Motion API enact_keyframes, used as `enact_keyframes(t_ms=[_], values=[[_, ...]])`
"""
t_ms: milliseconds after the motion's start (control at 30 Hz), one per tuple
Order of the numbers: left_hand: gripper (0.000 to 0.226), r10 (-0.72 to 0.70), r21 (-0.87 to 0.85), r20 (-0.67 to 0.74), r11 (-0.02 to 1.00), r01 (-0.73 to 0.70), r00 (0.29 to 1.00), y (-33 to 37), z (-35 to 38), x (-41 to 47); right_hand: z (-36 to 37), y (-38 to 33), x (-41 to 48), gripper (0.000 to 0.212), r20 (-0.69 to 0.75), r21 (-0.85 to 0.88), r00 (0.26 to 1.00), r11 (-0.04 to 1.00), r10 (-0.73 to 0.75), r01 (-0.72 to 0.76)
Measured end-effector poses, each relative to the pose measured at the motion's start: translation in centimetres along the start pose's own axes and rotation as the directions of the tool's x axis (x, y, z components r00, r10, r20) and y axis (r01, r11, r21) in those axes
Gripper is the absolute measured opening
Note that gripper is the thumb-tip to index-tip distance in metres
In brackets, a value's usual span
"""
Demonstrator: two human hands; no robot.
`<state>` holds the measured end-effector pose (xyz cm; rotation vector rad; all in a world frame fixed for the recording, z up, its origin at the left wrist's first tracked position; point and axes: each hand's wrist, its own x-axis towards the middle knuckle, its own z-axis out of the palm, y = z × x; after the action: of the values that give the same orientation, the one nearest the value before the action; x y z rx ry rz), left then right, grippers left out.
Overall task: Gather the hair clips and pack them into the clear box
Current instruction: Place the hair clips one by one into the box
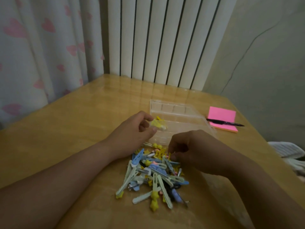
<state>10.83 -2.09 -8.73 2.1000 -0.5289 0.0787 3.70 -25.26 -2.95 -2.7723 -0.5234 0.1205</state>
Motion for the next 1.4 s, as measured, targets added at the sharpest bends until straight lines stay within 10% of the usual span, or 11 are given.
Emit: enact_keyframes(t_ms=[267, 533, 1067, 1400], values=[[0.037, -0.006, -0.009, 0.011, 1.000, 0.006, 1.000, 0.0, 0.0, 0.0, -1.3, 0.7, -0.7, 0.015, 0.046, 0.094, 0.999, 0.995, 0.008, -0.012], [0.041, -0.014, 0.029, 0.037, 1.000, 0.013, 0.999, 0.0, 0.0, 0.0, -4.2, 1.3, 2.2, 0.007, -0.347, 0.326, 0.908, 0.938, 0.235, -0.118], [0.040, 0.002, 0.039, 0.026, 0.999, -0.003, 1.000, -0.1, 0.1, 0.1, -2.2, 3.1, 12.1, 0.007, -0.143, 0.149, 0.870, 0.879, 0.472, -0.452], [0.041, -0.001, 0.028, 0.025, 1.000, 0.001, 1.000, 0.0, 0.0, 0.0, -1.3, 2.9, 8.3, 0.008, -0.520, 0.252, 0.786, 0.939, 0.334, -0.233]])
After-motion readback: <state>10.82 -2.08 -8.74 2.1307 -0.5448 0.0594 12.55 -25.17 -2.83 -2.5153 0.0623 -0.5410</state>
